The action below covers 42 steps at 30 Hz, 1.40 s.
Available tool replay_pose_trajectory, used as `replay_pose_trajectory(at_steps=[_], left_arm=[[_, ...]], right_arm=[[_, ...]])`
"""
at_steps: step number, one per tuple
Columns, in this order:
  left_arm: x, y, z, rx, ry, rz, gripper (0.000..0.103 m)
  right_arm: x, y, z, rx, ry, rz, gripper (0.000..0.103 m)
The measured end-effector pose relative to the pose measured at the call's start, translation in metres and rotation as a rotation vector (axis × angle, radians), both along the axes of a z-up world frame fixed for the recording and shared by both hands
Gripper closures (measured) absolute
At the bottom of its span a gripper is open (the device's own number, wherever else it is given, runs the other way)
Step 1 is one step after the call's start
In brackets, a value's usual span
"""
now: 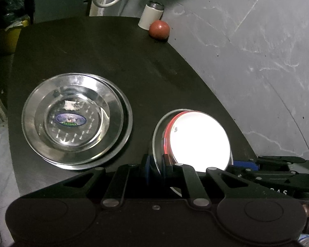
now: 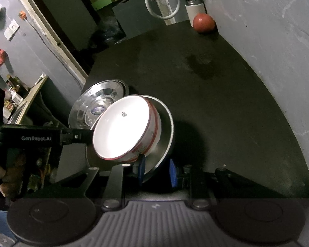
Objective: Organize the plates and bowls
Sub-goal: 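Lift the nested bowls with the left gripper toward the steel plates, then lower the nested bowls onto the stacked steel plates with the left gripper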
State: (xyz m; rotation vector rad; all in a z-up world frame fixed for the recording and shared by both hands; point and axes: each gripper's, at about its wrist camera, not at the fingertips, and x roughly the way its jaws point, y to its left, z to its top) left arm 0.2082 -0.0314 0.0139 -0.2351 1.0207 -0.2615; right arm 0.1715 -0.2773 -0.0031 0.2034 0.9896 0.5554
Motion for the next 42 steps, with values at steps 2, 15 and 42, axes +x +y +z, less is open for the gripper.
replay_pose_trajectory(at_steps=[2,15,42], left_arm=[[0.001,0.002,0.000,0.006,0.005,0.000,0.092],[0.005,0.011,0.008,0.014,-0.004,-0.004,0.092],[0.009,0.057,0.024,0.016,-0.035,0.074,0.092]], right_arm=[[0.002,0.002,0.000,0.007,0.003,0.003,0.075],[0.003,0.012,-0.001,0.021,0.008,-0.004,0.075],[0.025,0.052,0.018,0.035,-0.037,0.048,0.075]])
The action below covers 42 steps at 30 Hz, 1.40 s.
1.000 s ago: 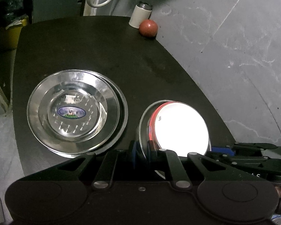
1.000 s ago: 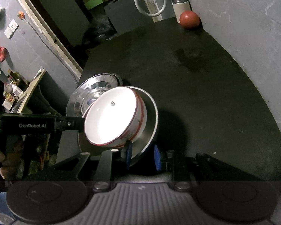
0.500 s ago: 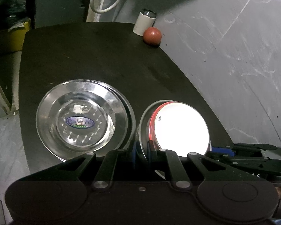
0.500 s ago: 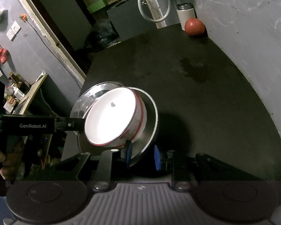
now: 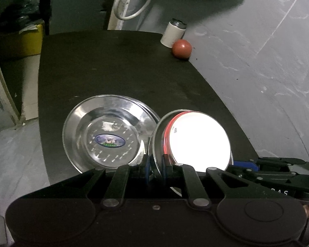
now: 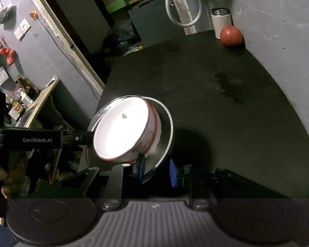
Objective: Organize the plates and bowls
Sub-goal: 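Lower the nested bowls onto the stacked steel plates with the left gripper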
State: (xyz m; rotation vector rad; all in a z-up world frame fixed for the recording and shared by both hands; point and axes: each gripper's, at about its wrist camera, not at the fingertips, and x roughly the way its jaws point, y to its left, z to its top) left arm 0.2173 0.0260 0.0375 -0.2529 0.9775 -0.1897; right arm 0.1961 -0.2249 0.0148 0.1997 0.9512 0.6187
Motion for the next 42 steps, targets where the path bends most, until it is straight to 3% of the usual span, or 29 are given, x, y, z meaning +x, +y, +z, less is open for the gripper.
replay_pose_trajectory(at_steps=[24,42], left_arm=[[0.008,0.052,0.004,0.013,-0.002,0.052,0.092],[0.028,0.078,-0.009,0.013,0.027,0.068,0.092]], right_arm=[[0.017,0.055,0.002,0.002,-0.004,0.051,0.075],[0.030,0.086,-0.006,-0.018,0.018,0.060,0.075]])
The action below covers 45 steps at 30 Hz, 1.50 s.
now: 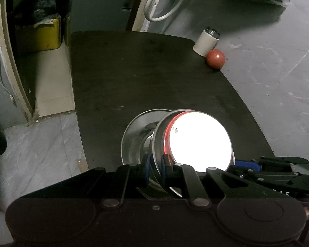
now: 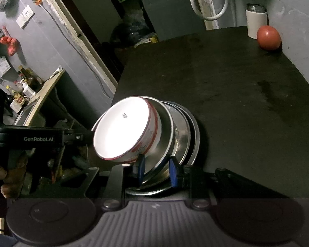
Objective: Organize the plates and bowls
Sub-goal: 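Lower the nested bowls onto the stacked steel plates with the left gripper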
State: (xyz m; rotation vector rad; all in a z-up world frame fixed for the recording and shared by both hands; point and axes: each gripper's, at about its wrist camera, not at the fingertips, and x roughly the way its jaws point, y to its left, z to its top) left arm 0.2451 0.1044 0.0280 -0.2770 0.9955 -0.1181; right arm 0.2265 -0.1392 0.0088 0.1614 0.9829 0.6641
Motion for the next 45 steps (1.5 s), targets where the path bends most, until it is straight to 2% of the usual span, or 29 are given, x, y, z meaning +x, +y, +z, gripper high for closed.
replay_pose_trajectory(at_steps=[23,45], left_arm=[[0.016,0.014,-0.018,0.010,0.041,0.025,0.092],[0.020,0.011,-0.022,0.006,0.034,-0.006,0.092]], right_arm=[[0.012,0.016,-0.008,-0.009,0.017,0.006,0.075],[0.011,0.023,-0.009,-0.023,0.030,-0.032,0.075]])
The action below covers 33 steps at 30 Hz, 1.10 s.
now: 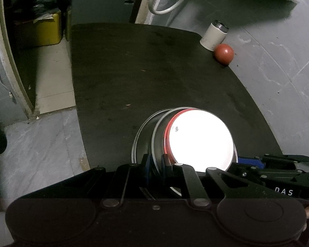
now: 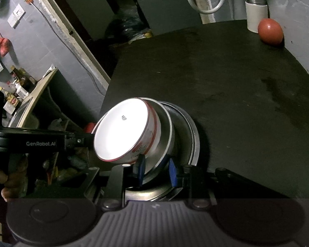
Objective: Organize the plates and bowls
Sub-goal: 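Lower the nested bowls onto the stacked steel plates with the left gripper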
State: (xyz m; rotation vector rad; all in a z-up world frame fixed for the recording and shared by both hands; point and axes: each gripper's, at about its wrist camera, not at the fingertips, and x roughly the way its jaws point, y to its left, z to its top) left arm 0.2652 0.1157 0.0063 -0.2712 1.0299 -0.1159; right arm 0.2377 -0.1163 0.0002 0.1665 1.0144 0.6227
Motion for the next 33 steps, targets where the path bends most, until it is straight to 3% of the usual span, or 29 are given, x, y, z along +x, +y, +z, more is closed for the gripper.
replay_pose_trajectory(at_steps=[33], left_arm=[[-0.002,-0.001,0.002,0.010,-0.018,0.007,0.090]], right_arm=[[-0.013,0.010,0.002,-0.054,-0.038,-0.043,0.075]])
